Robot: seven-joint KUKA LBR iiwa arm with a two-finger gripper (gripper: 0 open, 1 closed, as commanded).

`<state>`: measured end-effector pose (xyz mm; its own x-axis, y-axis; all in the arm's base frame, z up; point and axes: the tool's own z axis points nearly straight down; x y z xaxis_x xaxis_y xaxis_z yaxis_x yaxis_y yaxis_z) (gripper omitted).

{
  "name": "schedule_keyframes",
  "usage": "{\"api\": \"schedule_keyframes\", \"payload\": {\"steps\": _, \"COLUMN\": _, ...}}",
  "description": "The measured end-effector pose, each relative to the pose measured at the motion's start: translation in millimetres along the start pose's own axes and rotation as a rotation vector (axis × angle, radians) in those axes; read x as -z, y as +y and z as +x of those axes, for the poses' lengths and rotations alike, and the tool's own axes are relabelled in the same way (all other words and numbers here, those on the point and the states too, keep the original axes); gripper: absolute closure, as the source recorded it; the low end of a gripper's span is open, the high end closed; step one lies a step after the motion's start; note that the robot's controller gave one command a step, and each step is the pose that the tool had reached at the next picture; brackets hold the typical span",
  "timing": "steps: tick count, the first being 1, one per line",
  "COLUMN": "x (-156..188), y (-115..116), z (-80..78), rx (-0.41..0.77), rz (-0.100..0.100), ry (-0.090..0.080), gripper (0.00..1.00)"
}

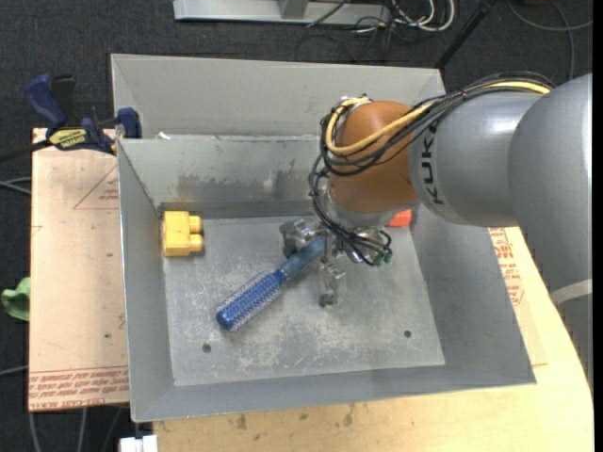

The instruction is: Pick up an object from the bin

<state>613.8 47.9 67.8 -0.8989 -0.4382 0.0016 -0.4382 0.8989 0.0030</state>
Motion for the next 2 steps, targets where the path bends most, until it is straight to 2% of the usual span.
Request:
{"api": "schedule_keyframes", "payload": {"steps": 1, "x": 3, "y": -2, "z": -1.2, "rx": -0.002, "rz": 0.003, "ry": -0.005, "gripper": 1.00}}
{"api": "schedule_keyframes", "payload": {"steps": 2, "x": 168, "y": -17, "z": 28.9, "rx": 0.046, "rz": 0.007, "ry": -0.011, "gripper": 1.00}}
